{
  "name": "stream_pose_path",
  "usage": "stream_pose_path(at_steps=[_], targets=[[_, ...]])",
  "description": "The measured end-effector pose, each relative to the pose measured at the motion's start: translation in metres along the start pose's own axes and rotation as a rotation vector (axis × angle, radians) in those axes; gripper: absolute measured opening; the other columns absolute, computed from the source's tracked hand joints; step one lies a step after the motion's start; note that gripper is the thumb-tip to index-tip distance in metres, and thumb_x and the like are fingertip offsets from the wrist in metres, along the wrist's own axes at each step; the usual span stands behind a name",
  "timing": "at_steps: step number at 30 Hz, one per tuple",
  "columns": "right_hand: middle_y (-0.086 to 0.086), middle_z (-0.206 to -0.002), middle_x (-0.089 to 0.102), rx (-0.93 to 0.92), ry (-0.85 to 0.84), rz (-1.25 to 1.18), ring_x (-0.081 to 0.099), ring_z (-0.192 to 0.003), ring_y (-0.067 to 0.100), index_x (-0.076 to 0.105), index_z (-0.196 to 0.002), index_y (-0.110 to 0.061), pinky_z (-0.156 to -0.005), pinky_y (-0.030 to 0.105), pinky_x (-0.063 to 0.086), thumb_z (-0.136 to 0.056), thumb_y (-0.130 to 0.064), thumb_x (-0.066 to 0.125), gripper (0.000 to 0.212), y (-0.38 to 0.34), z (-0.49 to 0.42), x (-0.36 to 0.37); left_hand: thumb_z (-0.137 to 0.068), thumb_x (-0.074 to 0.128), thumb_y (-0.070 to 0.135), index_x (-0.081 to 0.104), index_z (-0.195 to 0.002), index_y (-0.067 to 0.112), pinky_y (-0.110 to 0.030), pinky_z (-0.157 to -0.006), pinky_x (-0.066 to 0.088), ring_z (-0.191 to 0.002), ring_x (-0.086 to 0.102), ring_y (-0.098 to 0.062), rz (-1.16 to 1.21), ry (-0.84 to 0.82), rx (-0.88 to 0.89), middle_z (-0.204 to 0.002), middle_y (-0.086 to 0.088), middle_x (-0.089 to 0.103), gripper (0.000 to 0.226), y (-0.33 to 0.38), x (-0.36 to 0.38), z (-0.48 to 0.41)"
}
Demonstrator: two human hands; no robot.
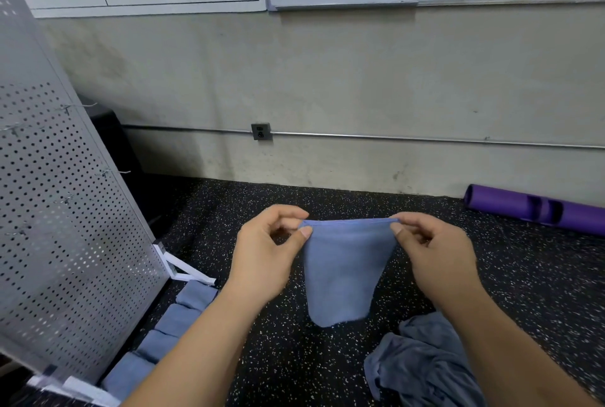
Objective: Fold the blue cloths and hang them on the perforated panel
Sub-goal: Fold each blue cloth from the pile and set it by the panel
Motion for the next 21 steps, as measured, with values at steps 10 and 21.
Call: stream_pose_path(at_steps=[10,21], targets=[[-0.022,-0.085,0.076,-0.015,-0.117,-0.081,0.063,-0.067,-0.004,0.070,-0.101,-0.034,-0.065,0.014,0.043,-0.103,-0.024,0.069,0.010,-0.013,0.005,0.007,-0.096,0.076,0.002,0.077,-0.107,0.019,-0.017,-0.075,0.052,-0.075,0.065,-0.006,0.225,0.081,-0.092,-0.089,0.004,0.077,0.021,-0.007,-0.003,-0.002],[0.005,-0.093,0.081,0.052,-0.161,-0.427,0.074,-0.086,0.011,0.078,-0.103,-0.016,-0.081,0.017,0.057,-0.094,-0.004,0.078,0.014,-0.015,0.005,0.005,-0.100,0.071,0.002,0.076,-0.114,0.016,-0.024,-0.081,0.053,-0.084,0.065,-0.011,0.377,0.045,-0.148,-0.098,-0.010,0.078,0.021,-0.011,-0.002,-0.002]])
Point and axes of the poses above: each hand's wrist, its own z-axis away from the middle knuckle, its own x-axis out of the palm, y = z × x, the point moved 4 cm from there along -z, towards the middle knuckle
